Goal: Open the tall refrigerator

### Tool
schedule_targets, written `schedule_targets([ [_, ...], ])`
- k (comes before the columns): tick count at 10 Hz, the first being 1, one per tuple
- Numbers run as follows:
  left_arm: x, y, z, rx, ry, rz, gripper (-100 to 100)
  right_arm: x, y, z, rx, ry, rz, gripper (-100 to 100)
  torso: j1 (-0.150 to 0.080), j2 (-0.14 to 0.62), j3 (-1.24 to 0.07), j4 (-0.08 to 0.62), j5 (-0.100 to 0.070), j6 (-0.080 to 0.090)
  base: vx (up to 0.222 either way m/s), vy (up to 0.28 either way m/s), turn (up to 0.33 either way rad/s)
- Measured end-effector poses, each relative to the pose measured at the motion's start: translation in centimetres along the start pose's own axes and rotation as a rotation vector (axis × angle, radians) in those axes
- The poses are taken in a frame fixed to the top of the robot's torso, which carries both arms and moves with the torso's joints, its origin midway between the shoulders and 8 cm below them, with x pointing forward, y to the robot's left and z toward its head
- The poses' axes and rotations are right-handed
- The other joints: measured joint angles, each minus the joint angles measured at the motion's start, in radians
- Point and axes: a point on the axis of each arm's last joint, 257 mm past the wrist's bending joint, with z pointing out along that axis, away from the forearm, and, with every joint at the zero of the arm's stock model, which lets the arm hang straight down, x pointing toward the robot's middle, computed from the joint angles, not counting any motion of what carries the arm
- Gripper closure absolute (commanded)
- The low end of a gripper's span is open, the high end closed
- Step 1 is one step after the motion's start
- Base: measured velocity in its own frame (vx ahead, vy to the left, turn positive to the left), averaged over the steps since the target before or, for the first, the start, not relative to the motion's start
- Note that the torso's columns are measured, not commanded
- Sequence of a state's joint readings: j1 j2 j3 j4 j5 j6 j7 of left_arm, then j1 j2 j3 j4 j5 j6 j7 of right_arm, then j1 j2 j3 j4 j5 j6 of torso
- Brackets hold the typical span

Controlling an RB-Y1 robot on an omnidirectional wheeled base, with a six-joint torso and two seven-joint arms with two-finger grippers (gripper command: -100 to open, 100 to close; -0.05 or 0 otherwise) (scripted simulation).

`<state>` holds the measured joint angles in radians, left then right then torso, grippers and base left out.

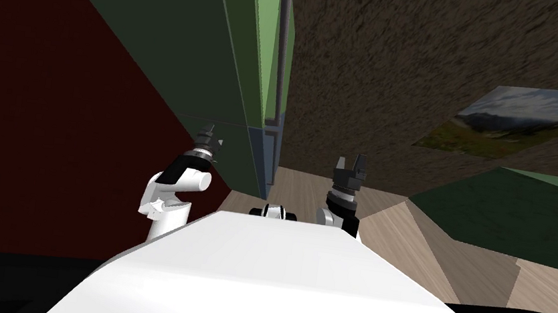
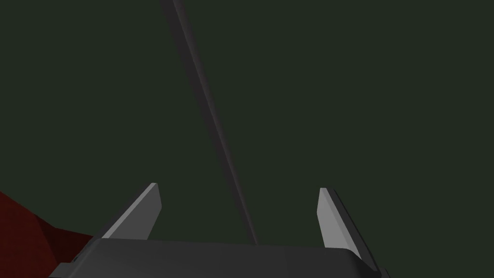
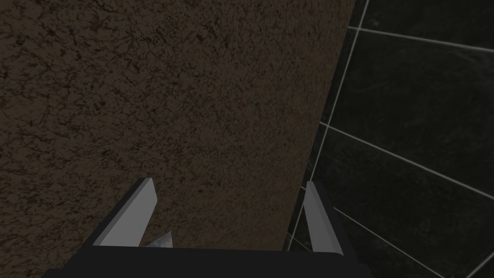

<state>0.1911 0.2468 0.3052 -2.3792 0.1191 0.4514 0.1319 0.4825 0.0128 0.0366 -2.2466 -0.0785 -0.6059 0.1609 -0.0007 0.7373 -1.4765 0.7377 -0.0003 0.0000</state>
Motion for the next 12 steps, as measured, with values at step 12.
schedule_targets([
  [12, -0.8, -0.2, 2.0, -0.142, -0.013, -0.044, -100, 0.0, 0.0, 0.0, 0.0, 0.0, 0.0, 0, -0.013, -0.009, -0.006, -0.003, -0.004, 0.013, 0.032, -0.063, 0.0],
])
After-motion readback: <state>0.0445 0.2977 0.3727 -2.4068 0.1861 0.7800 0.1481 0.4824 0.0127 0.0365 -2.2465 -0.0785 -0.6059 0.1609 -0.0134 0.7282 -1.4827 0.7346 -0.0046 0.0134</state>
